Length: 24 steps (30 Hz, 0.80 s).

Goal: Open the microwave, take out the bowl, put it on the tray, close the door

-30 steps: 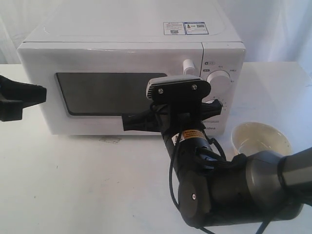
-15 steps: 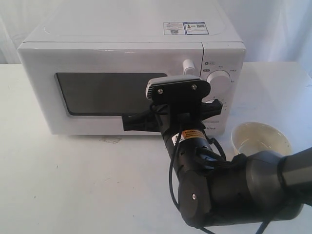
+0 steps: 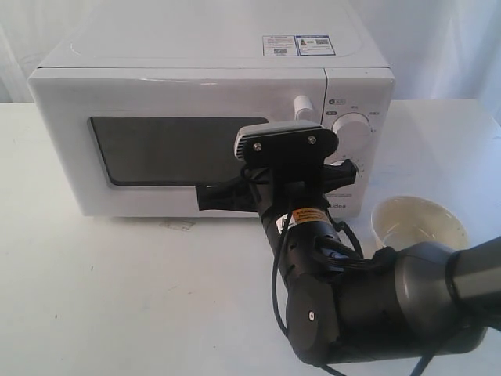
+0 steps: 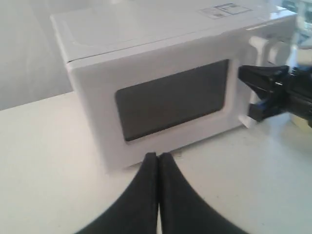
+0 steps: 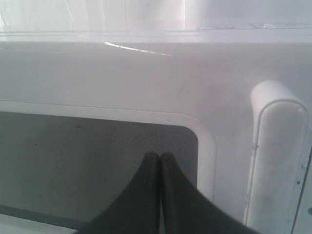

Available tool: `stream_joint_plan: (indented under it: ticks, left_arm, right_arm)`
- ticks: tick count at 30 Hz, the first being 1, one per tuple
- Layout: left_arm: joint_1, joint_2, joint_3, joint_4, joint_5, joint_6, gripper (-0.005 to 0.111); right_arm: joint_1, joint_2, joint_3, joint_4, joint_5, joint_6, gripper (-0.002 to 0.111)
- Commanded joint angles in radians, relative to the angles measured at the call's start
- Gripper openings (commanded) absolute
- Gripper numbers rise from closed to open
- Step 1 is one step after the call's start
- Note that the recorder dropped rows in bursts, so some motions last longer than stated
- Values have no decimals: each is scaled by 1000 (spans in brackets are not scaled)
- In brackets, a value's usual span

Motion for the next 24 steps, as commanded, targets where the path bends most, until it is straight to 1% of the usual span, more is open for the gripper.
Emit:
stream_joint_plan:
  ticks: [1,4,6,10,14,19,21,23,24]
  left_arm:
    - [36,-82,131,141,-165,-151,0]
    - [69,-125,216,150,-272,-143,0]
    - [93,-155,272,150,-313,-117,0]
    - [132,-184,371,154,-334,-45,0]
    - [142,-184,436,164,-374,-35,0]
    - [142,-184,550,164,-503,-39,0]
    - [144,-184,598,164,-558,-69,0]
    - [153,-184,598,164,-578,-114,0]
    - [161,-184,598,164,-541,-136,0]
  right_arm:
    - [0,-11,6,-2,-8,-5,0]
    - [0,-11,6,-2,-8,-5,0]
    - [0,-11,6,-2,-8,-5,0]
    - [0,-11,6,-2,-8,-5,0]
    - [0,-11,6,-2,-8,-5,0]
    - [0,-11,6,-2,-9,-5,0]
    - [0,-11,6,-2,-9,-5,0]
    - [0,-11,6,-2,-9,-5,0]
    - [0,-11,6,-2,-9,-5,0]
